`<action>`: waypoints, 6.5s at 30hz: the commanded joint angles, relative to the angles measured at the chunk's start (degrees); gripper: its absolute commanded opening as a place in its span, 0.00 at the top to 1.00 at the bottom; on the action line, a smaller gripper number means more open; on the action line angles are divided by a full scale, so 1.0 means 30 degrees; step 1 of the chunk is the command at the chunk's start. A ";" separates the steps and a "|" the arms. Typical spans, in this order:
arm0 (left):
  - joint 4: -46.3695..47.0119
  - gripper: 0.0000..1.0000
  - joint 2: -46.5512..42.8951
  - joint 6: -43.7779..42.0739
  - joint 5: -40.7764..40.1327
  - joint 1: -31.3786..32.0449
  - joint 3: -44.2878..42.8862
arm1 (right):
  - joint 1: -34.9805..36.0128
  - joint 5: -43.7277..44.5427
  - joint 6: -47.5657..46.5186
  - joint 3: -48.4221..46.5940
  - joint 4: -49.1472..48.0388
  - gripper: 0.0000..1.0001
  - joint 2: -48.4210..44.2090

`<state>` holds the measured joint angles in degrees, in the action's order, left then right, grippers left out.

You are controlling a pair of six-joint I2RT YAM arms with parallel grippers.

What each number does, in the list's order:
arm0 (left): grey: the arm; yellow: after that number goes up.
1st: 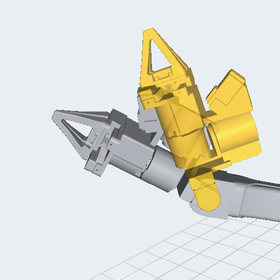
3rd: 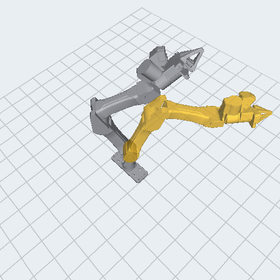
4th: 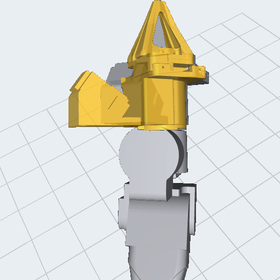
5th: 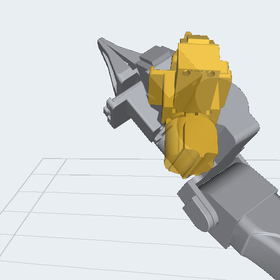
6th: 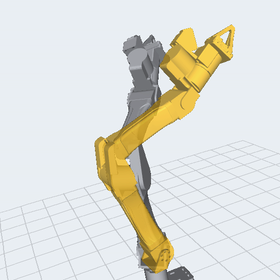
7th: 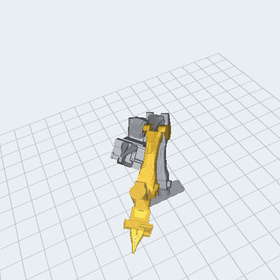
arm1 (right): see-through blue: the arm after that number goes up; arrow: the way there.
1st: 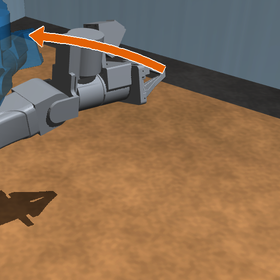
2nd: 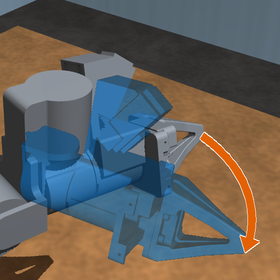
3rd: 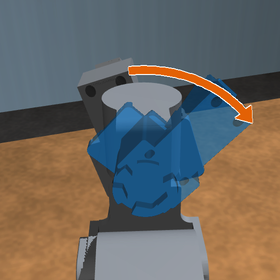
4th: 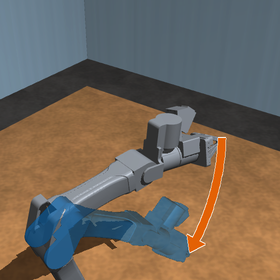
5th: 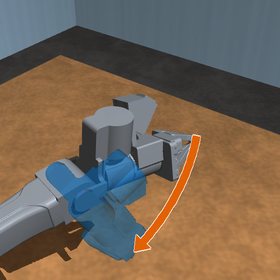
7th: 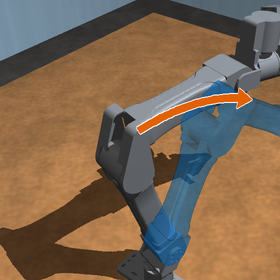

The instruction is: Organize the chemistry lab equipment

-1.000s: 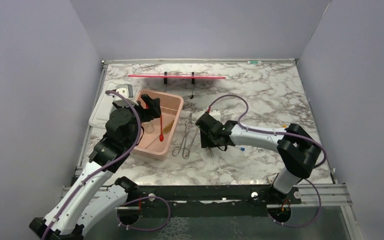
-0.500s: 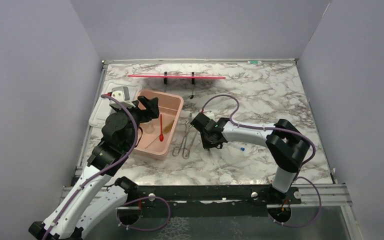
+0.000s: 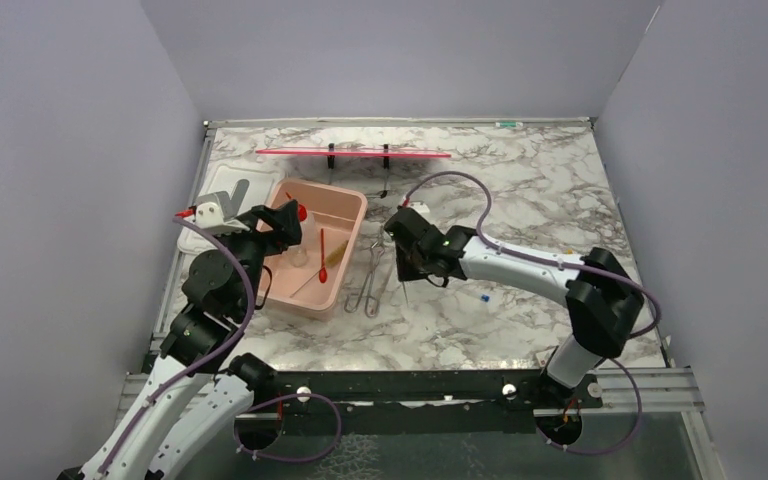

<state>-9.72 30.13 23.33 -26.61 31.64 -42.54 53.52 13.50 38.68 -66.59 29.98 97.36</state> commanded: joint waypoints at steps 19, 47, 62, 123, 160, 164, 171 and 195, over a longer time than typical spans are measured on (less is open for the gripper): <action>-0.3830 0.19 -0.2857 -0.0833 -0.4878 0.0089 -0.2838 | 0.4396 0.5705 0.5393 -1.2544 -0.1304 0.99 0.4641; -0.5090 0.19 -0.5117 -0.3143 -0.8249 0.0118 -0.3761 | 0.4342 0.9027 0.8248 -1.7161 0.1868 0.84 1.0950; -0.6324 0.19 -0.3488 -0.3229 -0.5647 0.0202 -0.4912 | 0.4094 0.6350 0.4028 -1.3174 -0.3102 0.74 0.6158; -0.1266 0.19 -0.1704 0.0012 0.3192 0.0177 0.1298 | 0.0061 0.6267 0.5657 -0.3030 0.1307 1.00 0.2586; -0.6688 0.16 -0.4677 0.2507 -0.5075 0.0089 -0.1301 | 0.4456 0.9143 0.5474 -1.6745 0.1535 0.99 0.7005; -0.7698 0.17 -0.5332 0.1785 -0.5399 0.0089 -0.2237 | 0.4456 0.8993 0.6152 -1.8440 0.1953 0.99 0.8853; -0.8593 0.16 -0.5765 0.1363 -0.5289 0.0089 -0.2961 | 0.4482 0.9416 0.7418 -1.8323 0.1924 0.99 1.0332; -0.8719 0.16 -0.3935 -0.1536 -0.4201 0.0176 -0.3855 | 0.4368 0.8274 0.4697 -1.5296 -0.0590 0.63 0.7686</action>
<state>-36.14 16.73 22.81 -41.47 32.01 -52.05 66.76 40.14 57.80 -114.74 33.61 127.81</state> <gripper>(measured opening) 0.839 0.365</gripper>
